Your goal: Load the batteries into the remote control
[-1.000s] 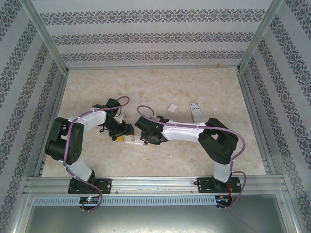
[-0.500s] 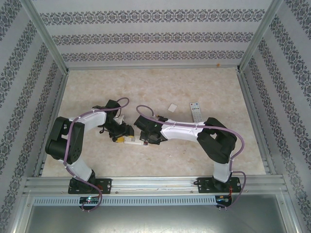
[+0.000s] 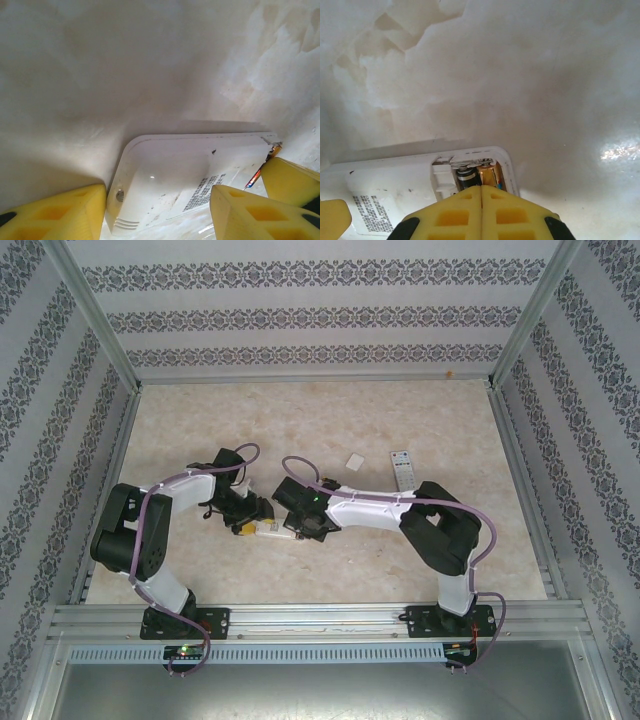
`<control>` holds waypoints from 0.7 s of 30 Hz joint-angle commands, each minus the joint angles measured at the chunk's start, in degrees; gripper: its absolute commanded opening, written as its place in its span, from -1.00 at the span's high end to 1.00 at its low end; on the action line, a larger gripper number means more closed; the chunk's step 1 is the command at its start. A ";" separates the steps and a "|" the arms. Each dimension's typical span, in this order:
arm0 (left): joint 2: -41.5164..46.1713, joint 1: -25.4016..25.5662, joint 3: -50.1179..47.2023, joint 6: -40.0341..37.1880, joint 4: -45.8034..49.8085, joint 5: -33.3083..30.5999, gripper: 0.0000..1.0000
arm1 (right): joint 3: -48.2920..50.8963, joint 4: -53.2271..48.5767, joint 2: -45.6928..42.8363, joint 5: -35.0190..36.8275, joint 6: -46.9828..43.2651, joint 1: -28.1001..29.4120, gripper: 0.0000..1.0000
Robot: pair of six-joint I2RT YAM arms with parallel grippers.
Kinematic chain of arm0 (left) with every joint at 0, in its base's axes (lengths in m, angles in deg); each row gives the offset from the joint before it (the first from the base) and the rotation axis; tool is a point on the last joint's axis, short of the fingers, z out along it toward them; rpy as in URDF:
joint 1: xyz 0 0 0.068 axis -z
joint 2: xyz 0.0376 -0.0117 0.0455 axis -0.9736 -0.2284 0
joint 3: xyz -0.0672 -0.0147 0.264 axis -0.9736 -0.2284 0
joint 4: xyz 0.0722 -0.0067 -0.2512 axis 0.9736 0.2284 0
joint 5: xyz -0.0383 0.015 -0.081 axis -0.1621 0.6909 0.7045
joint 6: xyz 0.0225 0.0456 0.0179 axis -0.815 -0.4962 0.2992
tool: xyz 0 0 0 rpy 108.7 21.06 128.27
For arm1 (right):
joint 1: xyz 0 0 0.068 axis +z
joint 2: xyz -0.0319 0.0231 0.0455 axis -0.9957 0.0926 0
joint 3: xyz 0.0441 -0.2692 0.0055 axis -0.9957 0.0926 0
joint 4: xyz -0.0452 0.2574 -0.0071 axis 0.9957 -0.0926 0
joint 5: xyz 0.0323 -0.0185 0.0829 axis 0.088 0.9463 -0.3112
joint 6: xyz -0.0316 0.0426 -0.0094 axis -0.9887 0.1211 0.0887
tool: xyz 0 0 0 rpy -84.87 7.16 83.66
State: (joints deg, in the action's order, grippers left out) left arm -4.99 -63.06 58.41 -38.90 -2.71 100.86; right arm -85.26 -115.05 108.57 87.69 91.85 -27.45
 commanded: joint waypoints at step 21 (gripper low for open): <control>15.07 0.81 8.18 -4.13 9.06 -7.70 -0.61 | -0.16 -4.63 -19.14 18.41 -56.47 -11.07 -0.32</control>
State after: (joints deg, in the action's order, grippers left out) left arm 5.83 -62.89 64.55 -40.35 2.53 95.88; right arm -86.33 -120.85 91.48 97.83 56.95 -35.06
